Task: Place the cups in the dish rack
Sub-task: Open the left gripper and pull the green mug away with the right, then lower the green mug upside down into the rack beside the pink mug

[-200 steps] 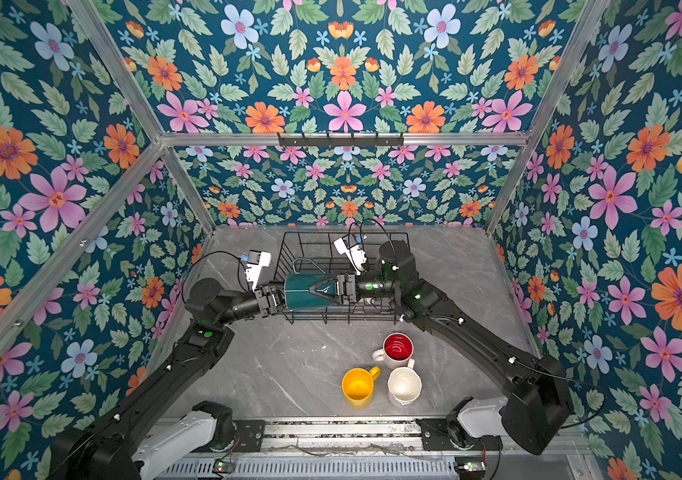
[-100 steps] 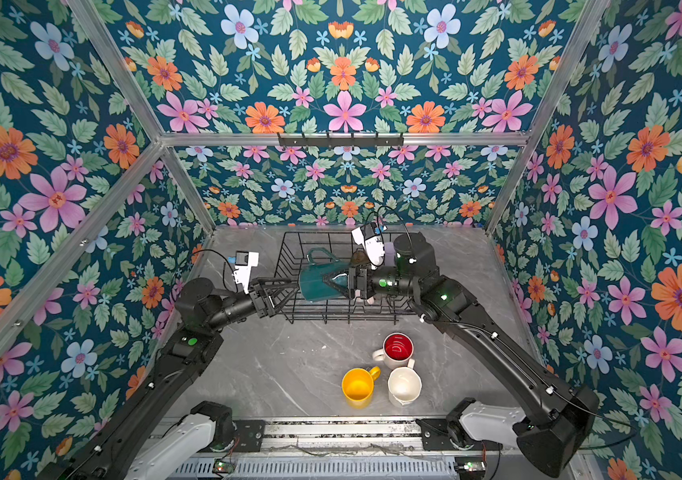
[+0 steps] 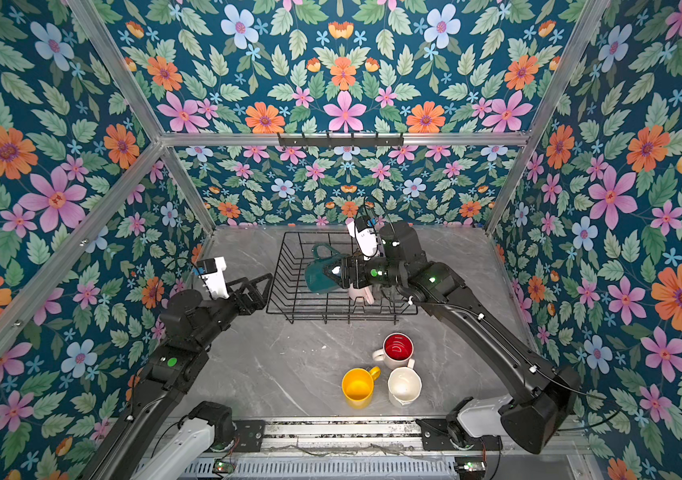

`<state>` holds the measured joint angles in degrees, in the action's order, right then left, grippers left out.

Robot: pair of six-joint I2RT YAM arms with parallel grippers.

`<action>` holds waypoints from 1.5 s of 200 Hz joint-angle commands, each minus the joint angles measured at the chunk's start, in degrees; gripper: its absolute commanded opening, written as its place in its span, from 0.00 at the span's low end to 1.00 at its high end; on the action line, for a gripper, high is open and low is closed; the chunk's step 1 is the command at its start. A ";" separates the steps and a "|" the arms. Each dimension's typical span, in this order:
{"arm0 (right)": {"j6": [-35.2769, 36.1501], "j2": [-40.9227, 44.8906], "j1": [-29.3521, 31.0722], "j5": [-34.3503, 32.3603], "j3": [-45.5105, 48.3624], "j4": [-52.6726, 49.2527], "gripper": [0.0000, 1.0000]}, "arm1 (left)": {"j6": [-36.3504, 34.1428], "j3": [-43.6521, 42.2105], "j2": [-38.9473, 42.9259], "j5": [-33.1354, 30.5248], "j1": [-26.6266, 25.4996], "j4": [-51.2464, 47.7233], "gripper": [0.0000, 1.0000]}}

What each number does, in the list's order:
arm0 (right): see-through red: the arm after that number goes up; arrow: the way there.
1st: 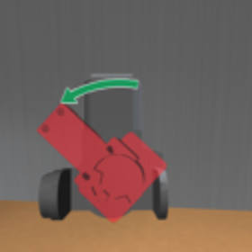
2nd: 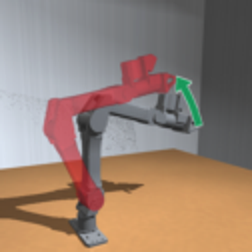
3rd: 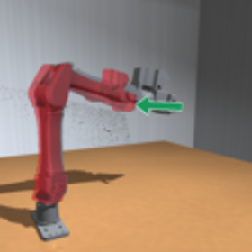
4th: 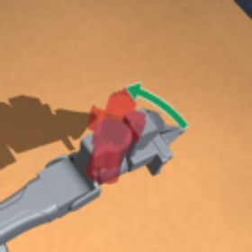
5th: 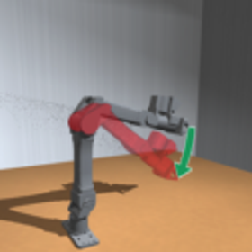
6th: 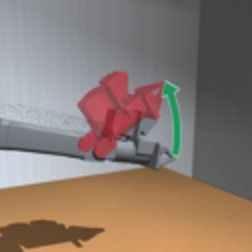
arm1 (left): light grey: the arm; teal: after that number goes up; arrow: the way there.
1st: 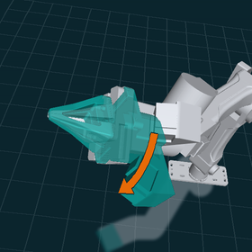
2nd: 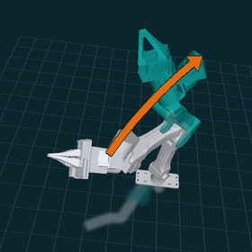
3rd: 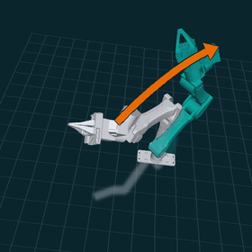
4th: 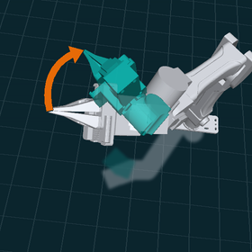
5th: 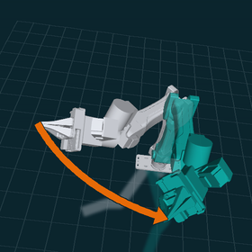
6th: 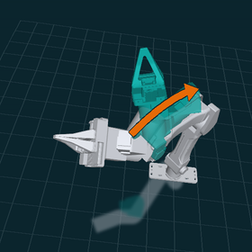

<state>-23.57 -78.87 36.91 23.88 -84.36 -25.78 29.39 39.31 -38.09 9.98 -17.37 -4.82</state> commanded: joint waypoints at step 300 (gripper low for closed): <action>17.48 -61.52 0.47 -30.79 -67.25 -27.65 0.00 | -8.39 -5.47 18.66 -23.52 0.05 -11.97 1.00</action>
<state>-7.33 -139.59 37.67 -5.23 -150.91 -57.54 21.93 33.65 -19.33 -13.37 -17.37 -16.99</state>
